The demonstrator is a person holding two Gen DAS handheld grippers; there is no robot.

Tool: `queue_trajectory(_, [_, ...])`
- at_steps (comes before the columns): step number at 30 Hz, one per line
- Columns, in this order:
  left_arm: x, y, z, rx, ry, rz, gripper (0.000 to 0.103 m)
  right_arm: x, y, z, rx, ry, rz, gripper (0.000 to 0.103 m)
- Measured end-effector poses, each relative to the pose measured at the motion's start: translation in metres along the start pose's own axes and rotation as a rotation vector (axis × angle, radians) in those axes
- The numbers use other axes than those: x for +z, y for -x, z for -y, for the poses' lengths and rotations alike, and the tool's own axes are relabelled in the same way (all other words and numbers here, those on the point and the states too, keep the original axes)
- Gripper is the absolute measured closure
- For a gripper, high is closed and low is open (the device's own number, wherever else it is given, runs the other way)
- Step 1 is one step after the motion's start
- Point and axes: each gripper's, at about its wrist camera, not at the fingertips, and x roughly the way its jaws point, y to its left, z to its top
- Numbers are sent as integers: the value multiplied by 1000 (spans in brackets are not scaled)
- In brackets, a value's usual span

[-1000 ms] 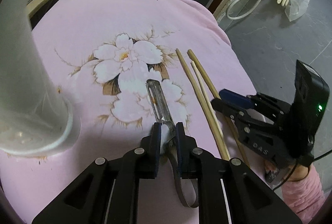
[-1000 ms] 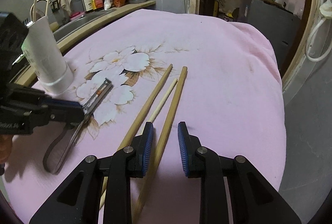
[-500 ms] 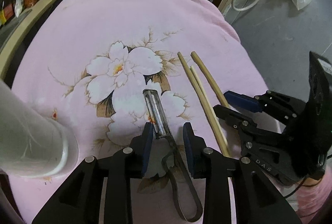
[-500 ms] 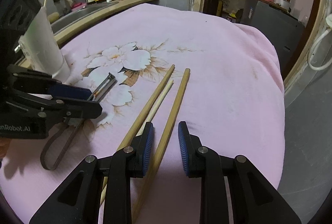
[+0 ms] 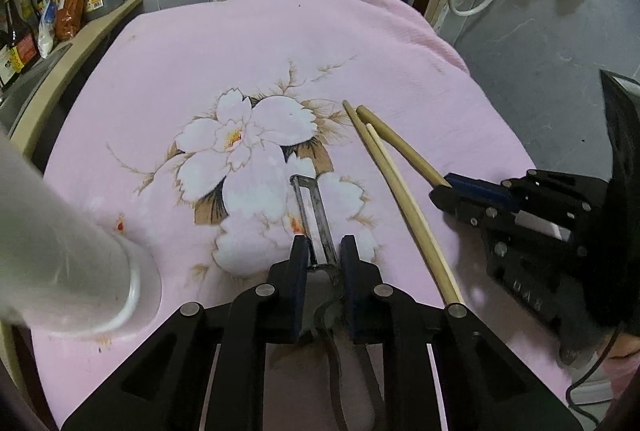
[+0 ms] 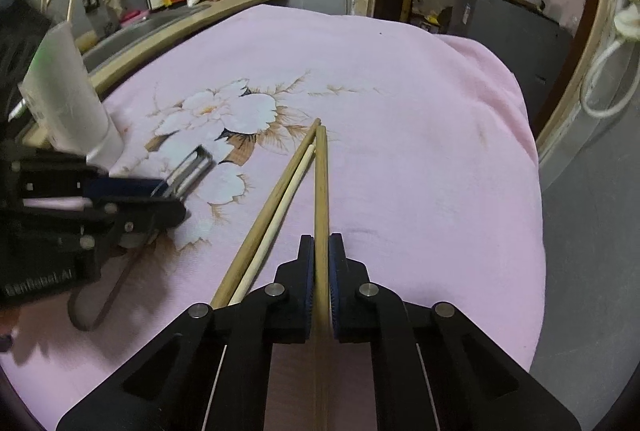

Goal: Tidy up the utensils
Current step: 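Lift and carry the peeler and chopstick with both tools toward the white holder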

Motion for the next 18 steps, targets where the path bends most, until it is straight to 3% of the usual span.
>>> queue_trajectory(6, [-21,21,5,5,-9,121,91,-20,22,4,-3,-68,113,98])
queue_trajectory(12, [-36,54,13,20,-22,329,91,-41,80,-11,-116,-52,438,98])
queue_trajectory(18, [-50,84,19,46,-37,544,91,-59,118,-36,-242,-15,685,98])
